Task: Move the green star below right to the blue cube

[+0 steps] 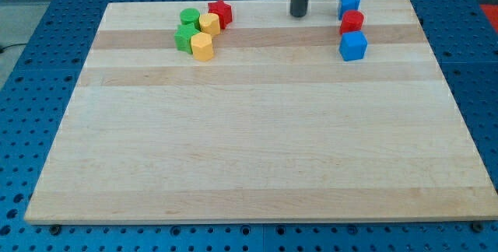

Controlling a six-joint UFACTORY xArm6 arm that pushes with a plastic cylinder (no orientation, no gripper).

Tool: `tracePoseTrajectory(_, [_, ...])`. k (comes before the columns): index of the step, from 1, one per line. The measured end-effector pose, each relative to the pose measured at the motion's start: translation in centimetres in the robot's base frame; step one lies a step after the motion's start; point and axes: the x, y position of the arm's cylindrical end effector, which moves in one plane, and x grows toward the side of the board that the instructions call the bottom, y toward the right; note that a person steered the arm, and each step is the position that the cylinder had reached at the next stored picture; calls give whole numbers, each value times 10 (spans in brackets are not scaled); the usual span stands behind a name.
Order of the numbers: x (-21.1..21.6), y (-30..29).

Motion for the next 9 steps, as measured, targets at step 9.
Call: tracePoseTrajectory(9, [55,-154])
